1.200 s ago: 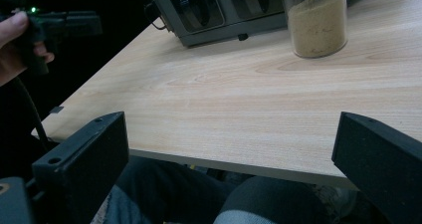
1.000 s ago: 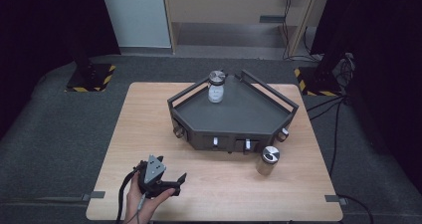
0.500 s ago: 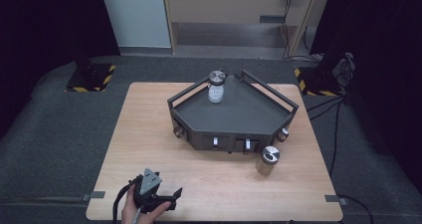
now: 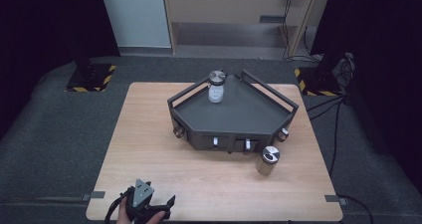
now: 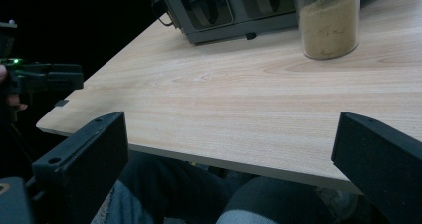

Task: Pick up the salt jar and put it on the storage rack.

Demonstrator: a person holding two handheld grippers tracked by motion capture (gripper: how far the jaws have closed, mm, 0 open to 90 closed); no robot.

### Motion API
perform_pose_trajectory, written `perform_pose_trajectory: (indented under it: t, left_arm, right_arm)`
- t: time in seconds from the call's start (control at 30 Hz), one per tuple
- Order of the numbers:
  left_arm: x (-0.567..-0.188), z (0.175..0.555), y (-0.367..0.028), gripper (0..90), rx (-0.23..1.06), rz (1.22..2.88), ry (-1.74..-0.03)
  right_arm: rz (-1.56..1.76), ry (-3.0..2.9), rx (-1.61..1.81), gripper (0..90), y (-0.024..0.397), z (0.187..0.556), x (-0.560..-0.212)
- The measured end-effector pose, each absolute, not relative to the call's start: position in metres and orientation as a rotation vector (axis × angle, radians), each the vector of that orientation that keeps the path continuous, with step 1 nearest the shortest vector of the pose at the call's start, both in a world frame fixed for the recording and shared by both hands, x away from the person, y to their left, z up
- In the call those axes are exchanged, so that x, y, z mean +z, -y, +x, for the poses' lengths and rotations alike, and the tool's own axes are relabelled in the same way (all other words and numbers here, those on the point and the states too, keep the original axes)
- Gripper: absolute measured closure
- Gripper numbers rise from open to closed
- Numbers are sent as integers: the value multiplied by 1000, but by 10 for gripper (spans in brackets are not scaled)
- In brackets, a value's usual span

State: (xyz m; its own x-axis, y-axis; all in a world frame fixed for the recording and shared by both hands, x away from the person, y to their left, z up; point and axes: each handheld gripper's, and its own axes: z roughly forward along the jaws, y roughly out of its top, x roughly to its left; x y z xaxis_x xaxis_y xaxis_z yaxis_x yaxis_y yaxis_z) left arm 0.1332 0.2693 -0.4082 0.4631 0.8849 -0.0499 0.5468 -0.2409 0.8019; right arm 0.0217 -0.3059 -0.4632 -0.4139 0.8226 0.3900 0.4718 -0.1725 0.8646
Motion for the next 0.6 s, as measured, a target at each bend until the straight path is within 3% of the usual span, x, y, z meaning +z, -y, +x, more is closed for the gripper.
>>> perform_pose_trajectory:
  t: [0.6]
  left_arm:
    - [-412, 139, -272, 41, 522, 1954, -1185]
  right_arm:
    - [1438, -1810, 1578, 16, 304, 23, -461]
